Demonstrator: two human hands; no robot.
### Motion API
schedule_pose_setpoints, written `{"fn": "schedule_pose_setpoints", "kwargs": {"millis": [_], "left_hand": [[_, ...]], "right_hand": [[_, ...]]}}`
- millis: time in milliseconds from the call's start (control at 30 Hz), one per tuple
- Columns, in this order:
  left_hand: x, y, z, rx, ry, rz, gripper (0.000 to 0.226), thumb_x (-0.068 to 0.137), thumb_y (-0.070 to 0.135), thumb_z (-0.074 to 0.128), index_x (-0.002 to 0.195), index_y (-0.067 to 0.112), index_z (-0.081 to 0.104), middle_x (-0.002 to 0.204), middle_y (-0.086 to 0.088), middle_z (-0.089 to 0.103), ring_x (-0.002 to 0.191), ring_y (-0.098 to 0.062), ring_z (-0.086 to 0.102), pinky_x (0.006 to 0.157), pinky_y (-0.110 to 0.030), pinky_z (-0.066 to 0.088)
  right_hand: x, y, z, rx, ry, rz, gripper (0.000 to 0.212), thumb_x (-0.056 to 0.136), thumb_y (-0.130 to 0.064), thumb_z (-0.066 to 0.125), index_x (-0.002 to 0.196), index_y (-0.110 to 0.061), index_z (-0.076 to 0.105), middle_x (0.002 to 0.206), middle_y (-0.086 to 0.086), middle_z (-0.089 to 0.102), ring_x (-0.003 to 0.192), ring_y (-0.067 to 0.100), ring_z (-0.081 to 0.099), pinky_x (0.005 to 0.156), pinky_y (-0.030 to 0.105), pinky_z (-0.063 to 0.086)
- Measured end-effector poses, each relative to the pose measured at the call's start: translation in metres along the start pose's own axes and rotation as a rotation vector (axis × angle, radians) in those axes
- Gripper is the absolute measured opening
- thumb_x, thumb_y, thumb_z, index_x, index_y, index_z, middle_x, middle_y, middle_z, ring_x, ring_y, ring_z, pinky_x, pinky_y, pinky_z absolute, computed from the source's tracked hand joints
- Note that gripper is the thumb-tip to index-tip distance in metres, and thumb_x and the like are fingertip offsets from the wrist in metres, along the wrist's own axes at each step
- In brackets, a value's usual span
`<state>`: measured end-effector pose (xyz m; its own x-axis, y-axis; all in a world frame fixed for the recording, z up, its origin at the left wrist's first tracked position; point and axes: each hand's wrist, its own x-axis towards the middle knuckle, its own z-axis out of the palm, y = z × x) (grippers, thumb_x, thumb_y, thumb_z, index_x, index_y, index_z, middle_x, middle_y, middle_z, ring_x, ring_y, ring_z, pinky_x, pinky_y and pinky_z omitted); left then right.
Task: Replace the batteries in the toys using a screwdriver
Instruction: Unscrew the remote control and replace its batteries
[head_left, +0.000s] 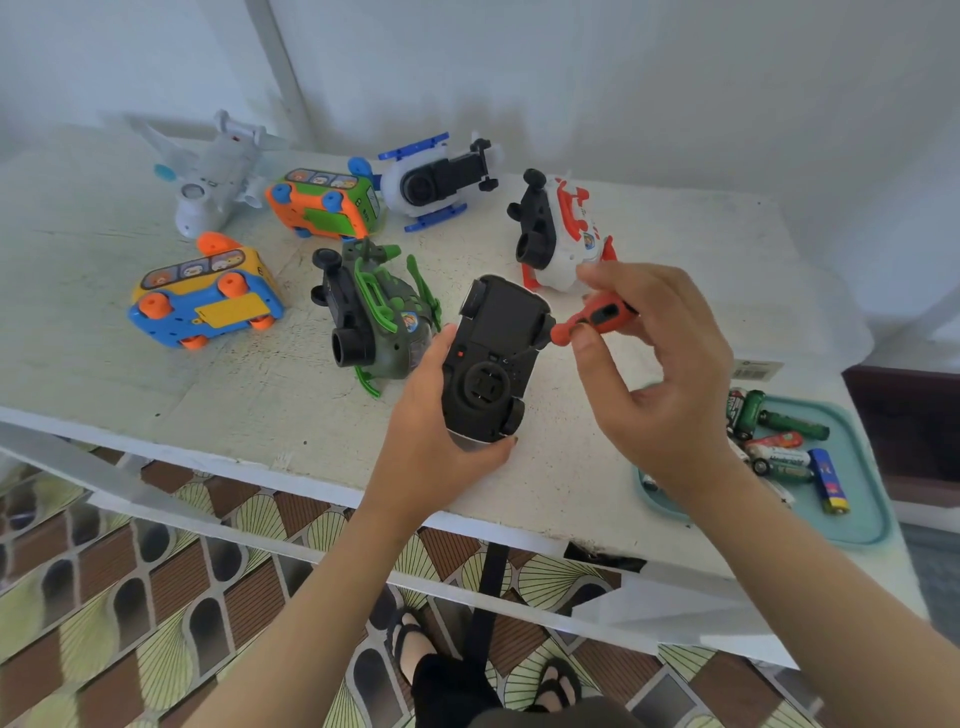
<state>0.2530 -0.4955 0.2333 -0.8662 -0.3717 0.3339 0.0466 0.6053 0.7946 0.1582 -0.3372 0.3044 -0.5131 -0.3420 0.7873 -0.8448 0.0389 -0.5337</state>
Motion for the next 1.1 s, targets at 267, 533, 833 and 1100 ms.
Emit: {"fn": "schedule_pose_setpoints", "kwargs": {"millis": [267,533,833,1100], "left_hand": [[0.000,0.002,0.000,-0.008,0.003,-0.015,0.101,0.064,0.011,0.089,0.144,0.029,0.029,0.126,0.022,0.051,0.118,0.008,0.049,0.095,-0.004,0.036],[0.000,0.001,0.000,0.025,-0.006,-0.033,0.100,0.065,0.015,0.089,0.148,0.013,0.032,0.133,0.002,0.055,0.124,-0.009,0.051,0.100,-0.010,0.038],[0.000,0.003,0.000,0.020,-0.002,-0.065,0.102,0.064,0.015,0.089,0.148,0.008,0.032,0.133,0.000,0.056,0.123,-0.009,0.053,0.100,-0.014,0.042],[0.000,0.003,0.000,0.028,-0.003,-0.066,0.103,0.064,0.014,0.089,0.149,0.007,0.031,0.134,0.000,0.055,0.124,-0.008,0.050,0.101,-0.008,0.037]], "right_hand": [[0.004,-0.001,-0.005,-0.028,0.116,0.027,0.022,0.088,-0.005,0.063,0.111,-0.006,0.062,0.087,-0.001,0.057,0.086,-0.012,0.053,0.083,0.015,0.042],[-0.001,-0.003,-0.008,0.137,0.071,0.157,0.015,0.091,0.008,0.054,0.105,0.003,0.059,0.090,0.013,0.068,0.087,0.014,0.069,0.090,0.032,0.050],[0.000,-0.005,-0.011,0.102,0.116,0.154,0.013,0.089,-0.009,0.062,0.100,-0.014,0.066,0.089,0.003,0.063,0.088,0.001,0.057,0.084,0.023,0.045],[-0.001,-0.003,-0.016,0.149,0.066,0.215,0.025,0.094,0.010,0.047,0.115,0.002,0.057,0.092,0.004,0.067,0.105,0.000,0.062,0.100,0.033,0.046]]}}
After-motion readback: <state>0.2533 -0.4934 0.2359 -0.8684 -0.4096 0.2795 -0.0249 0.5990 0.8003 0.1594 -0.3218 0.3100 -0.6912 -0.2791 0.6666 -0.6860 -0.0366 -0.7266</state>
